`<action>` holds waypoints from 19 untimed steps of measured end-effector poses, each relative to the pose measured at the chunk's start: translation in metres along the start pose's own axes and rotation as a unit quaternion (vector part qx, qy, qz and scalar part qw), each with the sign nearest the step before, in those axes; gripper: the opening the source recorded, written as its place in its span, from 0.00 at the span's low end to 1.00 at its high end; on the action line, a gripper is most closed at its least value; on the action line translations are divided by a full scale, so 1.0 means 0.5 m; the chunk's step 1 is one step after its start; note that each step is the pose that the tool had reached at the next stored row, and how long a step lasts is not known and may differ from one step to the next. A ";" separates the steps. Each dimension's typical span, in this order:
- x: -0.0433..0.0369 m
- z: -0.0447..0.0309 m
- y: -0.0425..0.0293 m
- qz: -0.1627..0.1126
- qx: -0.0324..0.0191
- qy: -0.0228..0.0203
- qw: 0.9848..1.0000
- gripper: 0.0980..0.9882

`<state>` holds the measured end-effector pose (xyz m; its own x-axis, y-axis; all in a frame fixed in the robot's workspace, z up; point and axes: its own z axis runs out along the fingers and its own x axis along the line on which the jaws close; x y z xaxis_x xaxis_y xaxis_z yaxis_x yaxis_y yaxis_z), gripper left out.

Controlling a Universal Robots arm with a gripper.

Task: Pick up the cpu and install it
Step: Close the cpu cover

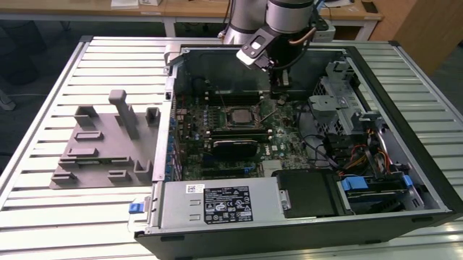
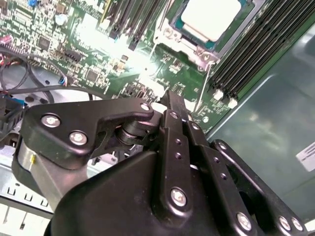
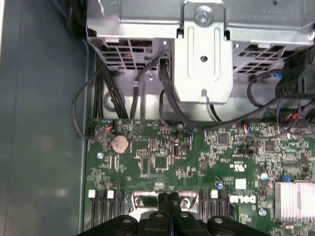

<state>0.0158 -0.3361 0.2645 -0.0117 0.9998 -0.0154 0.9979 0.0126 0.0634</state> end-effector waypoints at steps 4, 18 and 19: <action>0.000 0.001 0.012 0.000 0.000 0.000 1.000 0.01; 0.000 0.020 0.042 0.000 0.000 0.000 1.000 0.01; 0.000 0.024 0.042 0.000 0.000 0.000 1.000 0.01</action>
<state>0.0376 -0.3360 0.2538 -0.0116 0.9998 -0.0154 0.9979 0.0126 0.0635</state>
